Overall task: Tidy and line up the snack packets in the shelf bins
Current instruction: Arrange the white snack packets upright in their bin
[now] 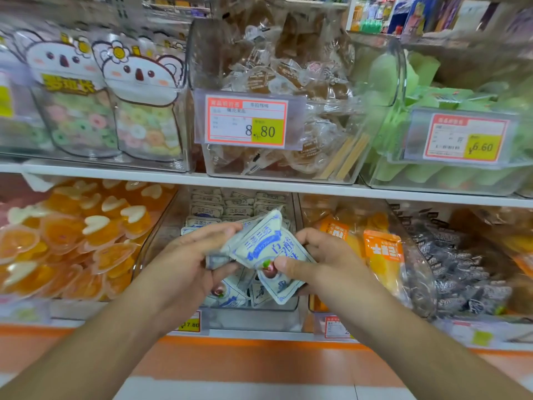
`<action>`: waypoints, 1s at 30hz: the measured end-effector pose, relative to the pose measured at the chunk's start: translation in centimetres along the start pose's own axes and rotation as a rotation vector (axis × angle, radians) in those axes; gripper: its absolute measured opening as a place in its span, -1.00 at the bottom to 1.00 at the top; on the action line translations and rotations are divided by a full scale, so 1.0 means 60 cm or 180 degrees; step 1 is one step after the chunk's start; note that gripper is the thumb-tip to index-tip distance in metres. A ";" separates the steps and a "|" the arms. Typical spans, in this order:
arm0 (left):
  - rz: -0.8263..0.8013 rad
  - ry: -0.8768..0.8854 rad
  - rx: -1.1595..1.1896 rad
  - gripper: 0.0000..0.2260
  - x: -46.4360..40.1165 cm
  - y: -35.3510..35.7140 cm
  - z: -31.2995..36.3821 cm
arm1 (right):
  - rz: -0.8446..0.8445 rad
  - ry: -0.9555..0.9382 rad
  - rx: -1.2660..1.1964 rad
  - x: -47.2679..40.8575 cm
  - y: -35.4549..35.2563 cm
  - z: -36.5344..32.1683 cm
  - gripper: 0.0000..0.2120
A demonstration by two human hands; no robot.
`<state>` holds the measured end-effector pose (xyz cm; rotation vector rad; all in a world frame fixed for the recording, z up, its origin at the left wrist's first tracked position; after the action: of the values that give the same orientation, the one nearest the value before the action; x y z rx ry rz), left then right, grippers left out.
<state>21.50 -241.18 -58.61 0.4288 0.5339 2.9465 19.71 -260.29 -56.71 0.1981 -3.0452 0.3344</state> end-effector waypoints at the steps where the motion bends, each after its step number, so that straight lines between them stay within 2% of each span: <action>1: -0.0080 -0.0042 -0.0100 -0.74 0.000 -0.002 -0.007 | -0.0022 -0.0043 0.0058 0.001 0.000 -0.001 -0.85; 4: -0.0323 -0.0271 -0.0259 -0.67 0.003 -0.004 -0.020 | -0.0039 -0.0133 0.0348 0.002 -0.008 -0.010 -0.86; 8: -0.0130 -0.0076 -0.0479 -0.60 0.000 -0.019 0.009 | 0.0152 -0.0065 0.0512 0.001 -0.048 -0.017 -0.86; 9: -0.0040 0.0037 -0.0577 -0.60 -0.001 -0.023 0.018 | 0.0268 -0.0002 0.0491 0.000 -0.062 -0.016 -0.82; 12: 0.0087 0.0207 -0.0710 -0.78 0.004 -0.017 0.032 | 0.0463 0.0223 0.0178 -0.005 -0.079 -0.004 -0.70; 16: 0.0260 0.0244 -0.0838 -0.76 0.001 -0.019 0.016 | 0.0455 0.0338 -0.0136 -0.002 -0.062 0.005 -0.84; 19: 0.0274 0.0263 -0.0626 -0.69 0.004 0.003 0.002 | 0.0543 0.0427 -0.0311 0.004 -0.043 0.007 -0.83; 21: 0.0054 0.0180 -0.0479 -0.74 0.015 0.040 -0.007 | 0.0589 0.0346 -0.0263 0.006 -0.027 0.000 -0.77; 23: -0.0164 0.0175 -0.0680 -0.71 0.020 0.069 -0.013 | 0.0634 -0.0031 0.0299 0.007 -0.014 -0.023 -0.66; 25: -0.0089 0.0364 -0.0879 -0.70 0.020 0.063 0.000 | 0.0587 -0.0411 0.1063 0.008 0.001 -0.047 -0.51; 26: -0.0004 0.0446 -0.0931 -0.69 0.015 0.051 0.008 | 0.0575 -0.0480 0.1362 0.005 0.002 -0.052 -0.51; 28: 0.0192 0.0526 -0.1047 -0.69 0.010 0.025 0.025 | 0.0582 -0.0566 0.1778 -0.005 -0.010 -0.054 -0.64; 30: 0.0341 0.0574 -0.1049 -0.71 0.006 -0.004 0.039 | 0.0658 -0.0730 0.2124 -0.013 -0.029 -0.062 -0.87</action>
<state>21.89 -240.15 -56.50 0.1606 0.0355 3.1116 20.95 -261.04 -52.81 -0.0545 -3.0440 1.4251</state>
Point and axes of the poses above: each hand's wrist, its own x-axis away from the middle knuckle, its own y-axis out of the palm, z = x × y, the point moved 10 cm from there along -x, towards the middle knuckle
